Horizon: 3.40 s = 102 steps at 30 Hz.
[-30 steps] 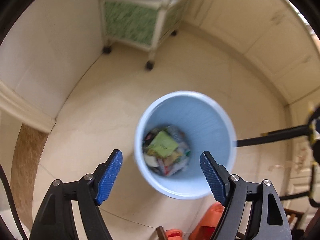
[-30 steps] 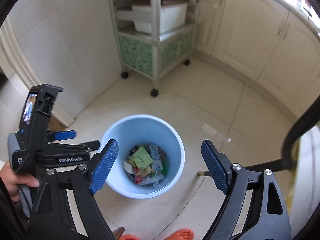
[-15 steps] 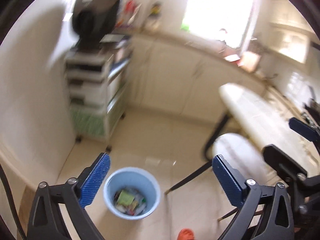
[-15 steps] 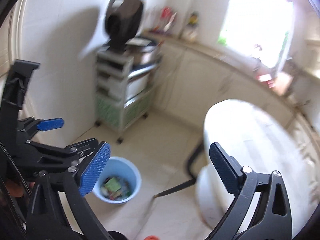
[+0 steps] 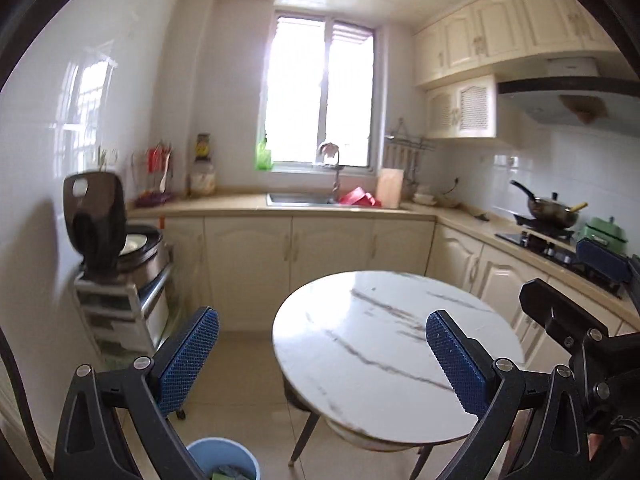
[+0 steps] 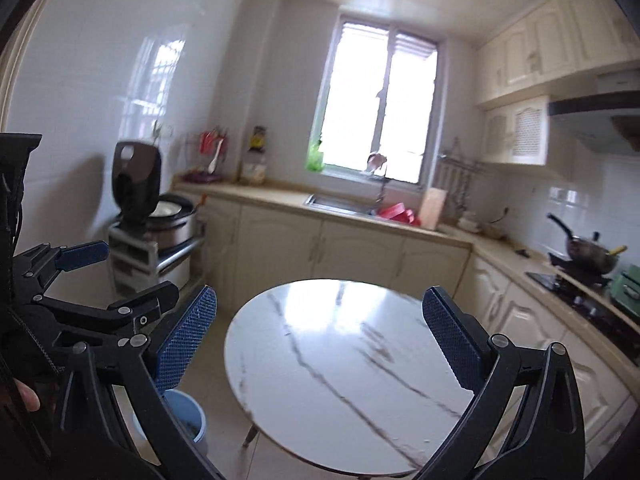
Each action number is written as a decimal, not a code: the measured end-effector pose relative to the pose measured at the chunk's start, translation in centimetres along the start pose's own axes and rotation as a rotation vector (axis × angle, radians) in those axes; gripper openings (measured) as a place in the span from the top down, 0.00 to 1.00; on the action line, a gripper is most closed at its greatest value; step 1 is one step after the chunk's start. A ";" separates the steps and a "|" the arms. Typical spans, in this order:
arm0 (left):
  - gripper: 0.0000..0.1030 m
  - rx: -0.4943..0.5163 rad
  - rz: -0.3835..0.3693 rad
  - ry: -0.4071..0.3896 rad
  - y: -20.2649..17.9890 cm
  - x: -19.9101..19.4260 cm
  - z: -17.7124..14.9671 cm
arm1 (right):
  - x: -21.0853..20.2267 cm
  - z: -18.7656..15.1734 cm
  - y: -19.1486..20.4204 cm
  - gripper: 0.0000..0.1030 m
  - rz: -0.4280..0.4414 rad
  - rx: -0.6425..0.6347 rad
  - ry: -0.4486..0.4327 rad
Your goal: Collect trash
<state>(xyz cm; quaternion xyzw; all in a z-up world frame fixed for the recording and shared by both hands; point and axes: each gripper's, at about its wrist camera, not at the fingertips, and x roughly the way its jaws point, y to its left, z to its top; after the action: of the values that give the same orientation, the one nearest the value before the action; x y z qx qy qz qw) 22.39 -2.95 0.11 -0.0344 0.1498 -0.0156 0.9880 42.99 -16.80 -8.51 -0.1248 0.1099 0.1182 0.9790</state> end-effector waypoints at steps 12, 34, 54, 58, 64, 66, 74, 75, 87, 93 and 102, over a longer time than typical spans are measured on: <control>0.01 0.062 -0.009 -0.127 -5.2 -6.4 -0.8 | -7.0 2.0 -6.5 0.00 -0.102 0.108 -0.114; 0.01 0.123 0.044 -0.249 -7.0 -10.7 -10.2 | -12.7 -1.1 -8.8 0.00 -0.111 0.194 -0.150; 0.01 0.125 0.065 -0.250 -8.7 -8.5 -10.7 | -12.1 -1.8 -9.1 0.00 -0.105 0.196 -0.117; 0.01 0.128 0.065 -0.247 -8.8 -8.1 -11.1 | -12.0 -2.0 -9.1 0.00 -0.105 0.198 -0.111; 0.01 0.126 0.065 -0.246 -8.8 -7.9 -11.2 | -12.0 -1.9 -9.1 0.00 -0.105 0.200 -0.108; 0.01 0.126 0.065 -0.247 -8.7 -7.9 -11.2 | -12.0 -1.9 -9.1 0.00 -0.103 0.201 -0.108; 0.01 0.125 0.066 -0.248 -8.7 -7.8 -11.2 | -12.0 -1.9 -9.1 0.00 -0.104 0.201 -0.108; 0.01 0.126 0.066 -0.248 -8.6 -7.8 -11.3 | -12.0 -1.9 -9.0 0.00 -0.103 0.201 -0.108; 0.01 0.124 0.073 -0.251 -8.6 -7.4 -11.5 | -12.0 -1.9 -9.2 0.00 -0.102 0.202 -0.108; 0.01 0.123 0.072 -0.251 -8.6 -7.3 -11.5 | -12.0 -1.9 -9.3 0.00 -0.101 0.202 -0.107; 0.01 0.122 0.074 -0.250 -8.5 -7.1 -11.5 | -12.0 -1.9 -9.3 0.00 -0.101 0.202 -0.107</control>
<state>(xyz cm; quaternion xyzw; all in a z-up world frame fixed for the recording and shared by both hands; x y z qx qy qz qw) 12.02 -11.85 -8.12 0.0298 0.0256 0.0163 0.9991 33.69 -28.55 -5.35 -0.0242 0.0626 0.0635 0.9957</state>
